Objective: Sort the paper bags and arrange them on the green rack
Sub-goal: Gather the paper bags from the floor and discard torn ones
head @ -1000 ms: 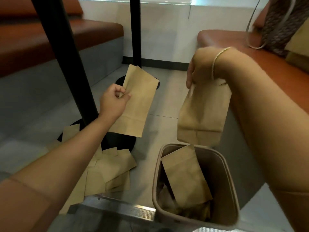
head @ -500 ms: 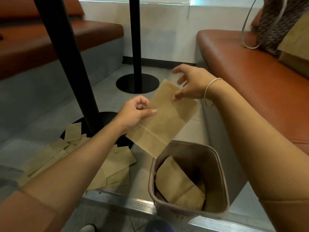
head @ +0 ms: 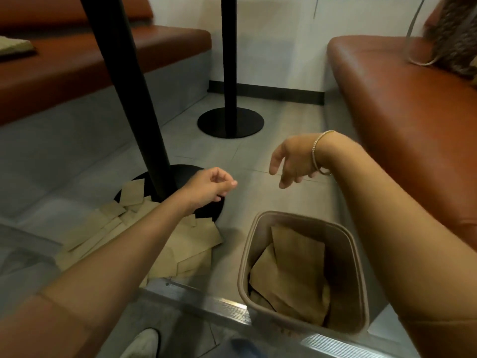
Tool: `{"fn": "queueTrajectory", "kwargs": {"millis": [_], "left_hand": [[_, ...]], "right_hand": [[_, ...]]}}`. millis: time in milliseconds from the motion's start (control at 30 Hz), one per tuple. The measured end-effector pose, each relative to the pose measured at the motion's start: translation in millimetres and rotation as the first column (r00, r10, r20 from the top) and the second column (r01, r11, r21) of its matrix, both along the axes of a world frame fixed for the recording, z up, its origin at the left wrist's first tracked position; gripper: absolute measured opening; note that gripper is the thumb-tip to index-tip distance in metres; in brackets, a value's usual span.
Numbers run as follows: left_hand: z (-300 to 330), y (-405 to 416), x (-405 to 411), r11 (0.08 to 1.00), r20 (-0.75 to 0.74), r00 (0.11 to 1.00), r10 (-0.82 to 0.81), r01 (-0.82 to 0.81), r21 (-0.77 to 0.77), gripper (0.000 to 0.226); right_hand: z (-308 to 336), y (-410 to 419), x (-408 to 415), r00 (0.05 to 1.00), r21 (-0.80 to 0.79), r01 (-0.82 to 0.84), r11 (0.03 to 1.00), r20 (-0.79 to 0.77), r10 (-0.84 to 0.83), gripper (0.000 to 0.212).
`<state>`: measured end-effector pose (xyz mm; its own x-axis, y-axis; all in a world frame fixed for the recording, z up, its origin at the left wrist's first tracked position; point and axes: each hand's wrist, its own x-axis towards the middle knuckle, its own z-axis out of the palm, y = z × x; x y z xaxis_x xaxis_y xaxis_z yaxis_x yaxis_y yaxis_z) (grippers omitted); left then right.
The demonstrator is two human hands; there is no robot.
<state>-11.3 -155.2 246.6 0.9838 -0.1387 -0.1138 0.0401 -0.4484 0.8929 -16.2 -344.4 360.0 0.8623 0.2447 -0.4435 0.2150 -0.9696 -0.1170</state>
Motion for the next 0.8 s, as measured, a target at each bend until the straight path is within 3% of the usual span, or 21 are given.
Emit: {"fn": "queueTrajectory", "kwargs": {"millis": [133, 233, 300, 367, 467, 533, 667, 800], "left_hand": [[-21.5, 45.1, -12.5, 0.983, -0.044, 0.989, 0.138, -0.132, 0.125, 0.004], [-34.3, 74.3, -26.0, 0.96, -0.08, 0.973, 0.219, -0.199, 0.199, 0.005], [-45.3, 92.1, -31.2, 0.942, -0.114, 0.96, 0.257, -0.222, 0.253, 0.007], [-57.8, 108.2, -31.8, 0.926, -0.135, 0.952, 0.275, -0.224, 0.303, 0.011], [-78.1, 126.9, -32.9, 0.886, -0.14, 0.944, 0.3, -0.221, 0.408, 0.009], [-101.1, 140.3, -32.7, 0.839, -0.165, 0.94, 0.3, -0.178, 0.514, 0.012], [-136.6, 167.2, -35.3, 0.749, -0.225, 0.935, 0.273, -0.06, 0.659, 0.017], [-174.7, 191.3, -31.5, 0.682, -0.239, 0.925, 0.296, -0.03, 0.73, 0.037]], "right_hand": [[-12.0, 52.1, 2.7, 0.97, -0.072, -0.186, 0.98, 0.144, 0.195, 0.037], [-39.7, 101.1, 8.8, 0.963, -0.001, -0.254, 0.967, 0.094, 0.253, 0.025], [-64.8, 133.3, 13.3, 0.956, 0.029, -0.288, 0.957, 0.064, 0.285, 0.03], [-93.2, 159.4, 15.9, 0.965, 0.064, -0.261, 0.963, 0.051, 0.258, 0.034], [-135.3, 188.9, 12.3, 0.987, 0.161, -0.163, 0.973, 0.023, 0.161, 0.015], [-165.4, 202.3, 9.8, 0.997, 0.199, -0.059, 0.978, -0.031, 0.066, 0.025], [-223.4, 221.5, 1.0, 0.998, 0.104, -0.005, 0.995, -0.055, 0.011, 0.024], [-283.3, 240.6, 1.2, 0.995, 0.078, 0.064, 0.995, -0.077, -0.058, 0.032]]}}
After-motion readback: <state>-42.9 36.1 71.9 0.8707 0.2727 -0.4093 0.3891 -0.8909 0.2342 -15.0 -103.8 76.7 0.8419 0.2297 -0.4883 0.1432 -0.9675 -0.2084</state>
